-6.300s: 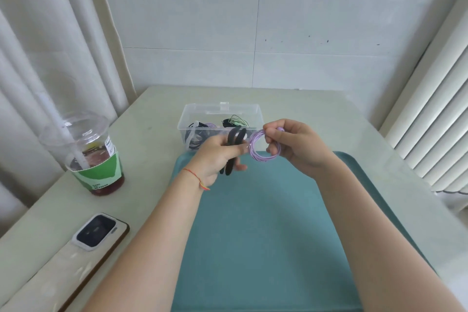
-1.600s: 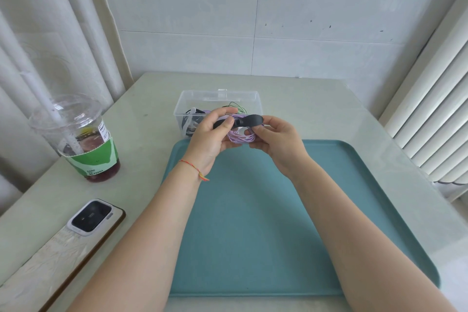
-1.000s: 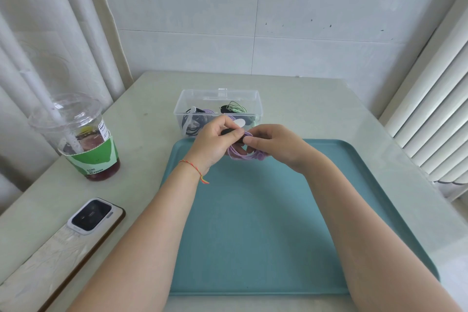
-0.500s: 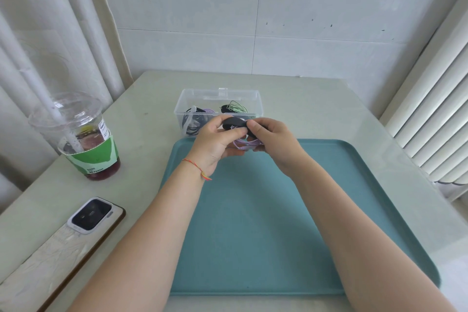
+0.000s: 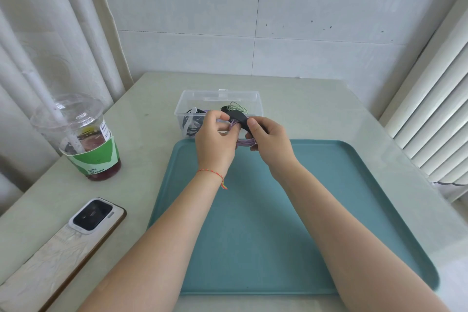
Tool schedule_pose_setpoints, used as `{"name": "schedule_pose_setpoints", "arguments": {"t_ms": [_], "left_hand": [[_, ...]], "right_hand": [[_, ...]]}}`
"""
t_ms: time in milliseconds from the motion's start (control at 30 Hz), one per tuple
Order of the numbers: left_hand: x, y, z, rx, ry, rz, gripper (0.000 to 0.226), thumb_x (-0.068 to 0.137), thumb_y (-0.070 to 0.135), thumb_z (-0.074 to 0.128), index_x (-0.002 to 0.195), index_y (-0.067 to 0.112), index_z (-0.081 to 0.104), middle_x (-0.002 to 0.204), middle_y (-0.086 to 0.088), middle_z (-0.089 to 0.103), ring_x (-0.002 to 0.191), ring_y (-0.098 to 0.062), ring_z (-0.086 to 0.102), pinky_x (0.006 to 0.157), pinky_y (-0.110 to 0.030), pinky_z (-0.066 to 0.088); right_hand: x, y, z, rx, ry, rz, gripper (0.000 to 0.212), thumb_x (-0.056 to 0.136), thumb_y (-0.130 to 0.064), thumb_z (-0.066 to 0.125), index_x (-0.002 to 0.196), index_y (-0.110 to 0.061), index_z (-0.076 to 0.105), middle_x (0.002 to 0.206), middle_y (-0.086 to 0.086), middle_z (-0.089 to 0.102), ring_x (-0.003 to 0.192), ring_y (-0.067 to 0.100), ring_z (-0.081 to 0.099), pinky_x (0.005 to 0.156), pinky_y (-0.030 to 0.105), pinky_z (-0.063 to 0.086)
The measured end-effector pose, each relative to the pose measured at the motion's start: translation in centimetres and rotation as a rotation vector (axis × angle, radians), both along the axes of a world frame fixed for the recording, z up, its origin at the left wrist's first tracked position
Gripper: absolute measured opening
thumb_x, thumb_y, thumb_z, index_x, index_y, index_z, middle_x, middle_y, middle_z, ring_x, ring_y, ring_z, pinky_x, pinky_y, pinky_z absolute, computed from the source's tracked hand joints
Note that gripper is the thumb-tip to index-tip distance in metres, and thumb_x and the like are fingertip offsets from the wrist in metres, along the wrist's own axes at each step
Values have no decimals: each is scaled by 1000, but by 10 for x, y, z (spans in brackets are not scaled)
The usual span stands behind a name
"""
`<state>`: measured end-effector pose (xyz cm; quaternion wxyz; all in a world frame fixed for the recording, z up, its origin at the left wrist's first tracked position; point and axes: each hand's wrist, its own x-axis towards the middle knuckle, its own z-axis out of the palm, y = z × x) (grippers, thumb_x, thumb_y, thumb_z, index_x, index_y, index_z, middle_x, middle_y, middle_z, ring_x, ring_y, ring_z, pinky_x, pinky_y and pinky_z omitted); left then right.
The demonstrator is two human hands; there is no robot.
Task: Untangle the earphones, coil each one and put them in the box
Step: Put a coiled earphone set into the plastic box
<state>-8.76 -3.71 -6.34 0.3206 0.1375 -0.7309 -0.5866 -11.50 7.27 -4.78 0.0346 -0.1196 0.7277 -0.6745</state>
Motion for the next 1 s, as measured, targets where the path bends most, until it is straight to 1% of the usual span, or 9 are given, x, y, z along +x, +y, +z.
{"name": "schedule_pose_setpoints", "arguments": {"t_ms": [67, 167, 300, 400, 500, 600, 700, 833, 1000], "left_hand": [[-1, -1, -3, -33, 3, 38, 19, 84, 20, 71, 84, 31, 56, 78, 6, 72, 66, -12, 69, 64, -41, 58], [-1, -2, -3, -95, 1, 76, 10, 84, 21, 71, 88, 24, 63, 75, 10, 70, 69, -12, 69, 68, -36, 57], [0, -5, -3, -147, -7, 73, 14, 85, 20, 71, 99, 20, 71, 76, 8, 71, 70, -12, 69, 70, -28, 55], [-2, -7, -4, -173, -25, 25, 11, 85, 22, 71, 94, 19, 76, 80, 4, 74, 73, -10, 70, 73, -31, 56], [-3, -5, -5, -174, -31, -38, 3, 83, 16, 73, 81, 18, 73, 73, 5, 72, 71, -12, 69, 73, -37, 57], [-1, -1, -5, -180, -31, -84, 17, 83, 12, 73, 72, 25, 67, 70, 9, 71, 67, -11, 69, 72, -37, 58], [-1, 1, -5, -185, -43, -80, 20, 82, 15, 75, 70, 27, 64, 72, 5, 72, 68, -11, 69, 71, -36, 58], [-1, 5, -3, -191, -31, -95, 10, 82, 17, 75, 74, 13, 69, 71, 4, 72, 65, -9, 68, 68, -33, 58], [4, 8, 4, -247, -11, -59, 12, 81, 12, 72, 71, 15, 67, 65, 9, 68, 60, -6, 63, 63, -23, 51]], "right_hand": [[1, -2, 0, -11, -9, -3, 19, 99, -18, 50, 99, -17, 68, 74, -5, 61, 64, 8, 54, 62, 26, 47], [2, -3, -1, 0, -23, -7, 18, 99, -21, 51, 100, -15, 68, 76, -3, 61, 66, 8, 55, 63, 26, 48], [3, -2, 0, 8, -69, 13, 16, 95, -24, 56, 102, -16, 67, 73, -2, 66, 59, 8, 58, 61, 25, 46], [1, 0, 2, -17, -129, 25, 20, 90, -23, 59, 104, -8, 61, 72, 0, 67, 50, 12, 51, 57, 26, 42], [0, 2, 1, -12, -141, 24, 22, 91, -28, 61, 102, -9, 56, 75, 0, 68, 52, 15, 51, 56, 24, 42], [-2, 2, -2, -45, -125, -5, 14, 95, -26, 56, 101, -14, 54, 76, 1, 66, 59, 18, 55, 55, 22, 48], [-4, -1, -3, -79, -120, -56, 13, 96, -25, 56, 103, -14, 54, 72, -2, 64, 60, 16, 55, 73, 39, 57], [-4, -5, 5, -97, -131, -124, 13, 95, -23, 56, 103, -14, 53, 80, 5, 63, 61, 16, 55, 54, 31, 54], [-11, 3, 16, 8, -181, -35, 13, 94, -23, 57, 100, -12, 57, 82, 6, 65, 58, 17, 55, 64, 36, 53]]}}
